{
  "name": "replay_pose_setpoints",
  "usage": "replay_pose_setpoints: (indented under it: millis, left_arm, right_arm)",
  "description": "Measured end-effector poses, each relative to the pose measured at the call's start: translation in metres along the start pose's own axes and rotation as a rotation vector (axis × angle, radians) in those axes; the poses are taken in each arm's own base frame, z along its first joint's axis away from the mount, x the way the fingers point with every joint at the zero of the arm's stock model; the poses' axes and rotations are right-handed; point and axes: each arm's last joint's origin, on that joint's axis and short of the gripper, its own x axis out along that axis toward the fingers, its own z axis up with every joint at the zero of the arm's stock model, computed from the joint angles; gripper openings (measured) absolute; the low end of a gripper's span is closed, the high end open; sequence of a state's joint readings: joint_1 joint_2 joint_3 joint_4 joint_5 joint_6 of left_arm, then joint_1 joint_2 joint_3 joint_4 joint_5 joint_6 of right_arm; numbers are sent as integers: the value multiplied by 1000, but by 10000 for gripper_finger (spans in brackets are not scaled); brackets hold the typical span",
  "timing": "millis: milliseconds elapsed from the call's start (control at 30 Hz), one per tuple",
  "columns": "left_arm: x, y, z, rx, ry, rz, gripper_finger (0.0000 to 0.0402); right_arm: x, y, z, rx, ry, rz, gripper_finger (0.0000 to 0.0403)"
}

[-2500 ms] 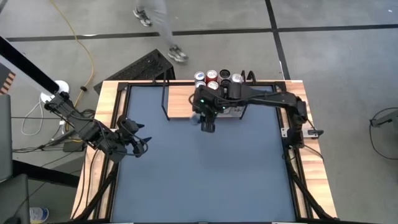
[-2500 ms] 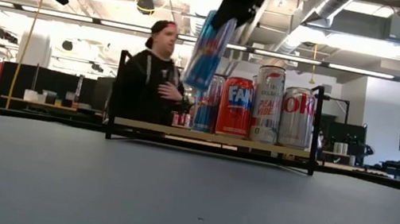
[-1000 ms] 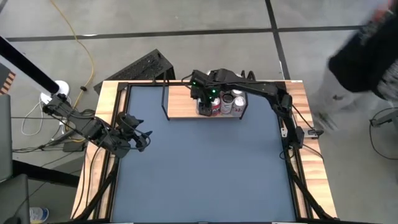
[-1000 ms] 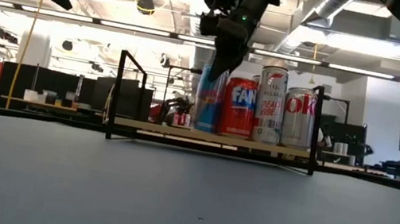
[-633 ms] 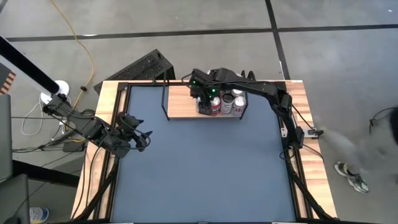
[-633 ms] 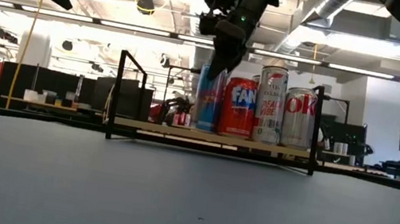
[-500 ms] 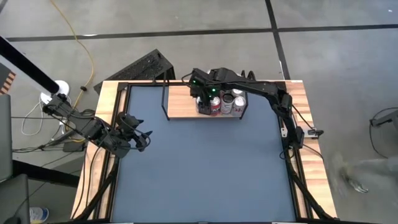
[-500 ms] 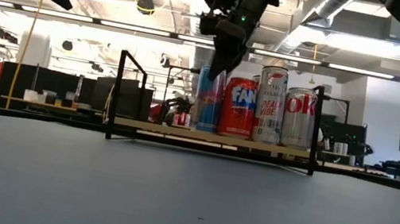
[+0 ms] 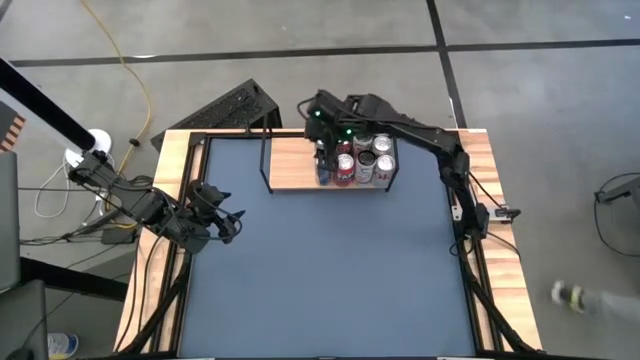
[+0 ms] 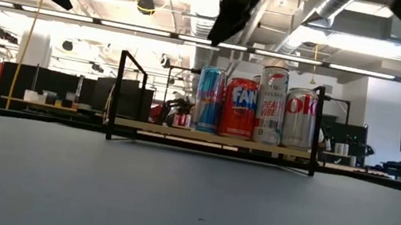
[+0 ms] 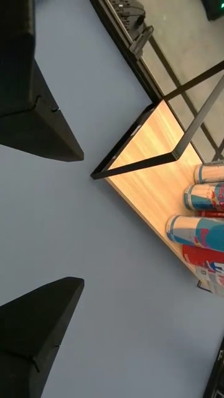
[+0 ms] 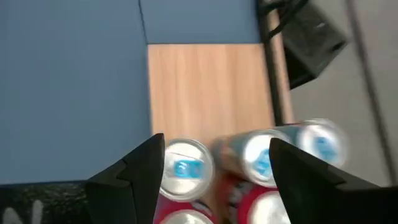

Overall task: Place canned beverage on shelf
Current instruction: Return to Home Position

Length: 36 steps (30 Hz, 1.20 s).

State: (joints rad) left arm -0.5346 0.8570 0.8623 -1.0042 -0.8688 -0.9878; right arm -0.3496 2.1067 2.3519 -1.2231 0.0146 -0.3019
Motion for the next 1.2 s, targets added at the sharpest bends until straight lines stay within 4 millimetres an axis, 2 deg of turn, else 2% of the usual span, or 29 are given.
replay_pose_setpoints:
  millis: [67,167,233,433,633,800,867,967,1067,1200]
  left_arm:
    - [0,0,0,0,0,0,311]
    - [0,0,0,1,0,0,311]
    - [0,0,0,5,0,-1,311]
    - [0,-4,2,29,-11,-31,311]
    - [-3,-8,8,29,-13,-105,311]
    - [-12,-11,22,20,-46,-141,311]
    - [-15,-11,27,19,-60,-152,311]
    - [-20,-12,34,20,-81,-166,311]
    - [-26,-12,43,-4,-95,-188,311]
    - [-34,-12,54,-16,-118,-214,311]
  right_arm:
    - [-16,-1,0,-24,-31,-44,271]
    - [-52,1,-6,-39,-53,-92,271]
    - [-79,3,-12,-8,-66,-115,271]
    - [-139,7,-31,138,-139,-120,271]
    - [-201,19,-58,216,-221,-115,270]
    - [-244,31,-86,322,-258,-109,270]
    - [-254,34,-99,380,-219,-143,270]
    - [-259,38,-108,428,-214,-211,270]
    - [-258,43,-122,449,-187,-221,270]
    - [-250,51,-155,575,-132,-312,270]
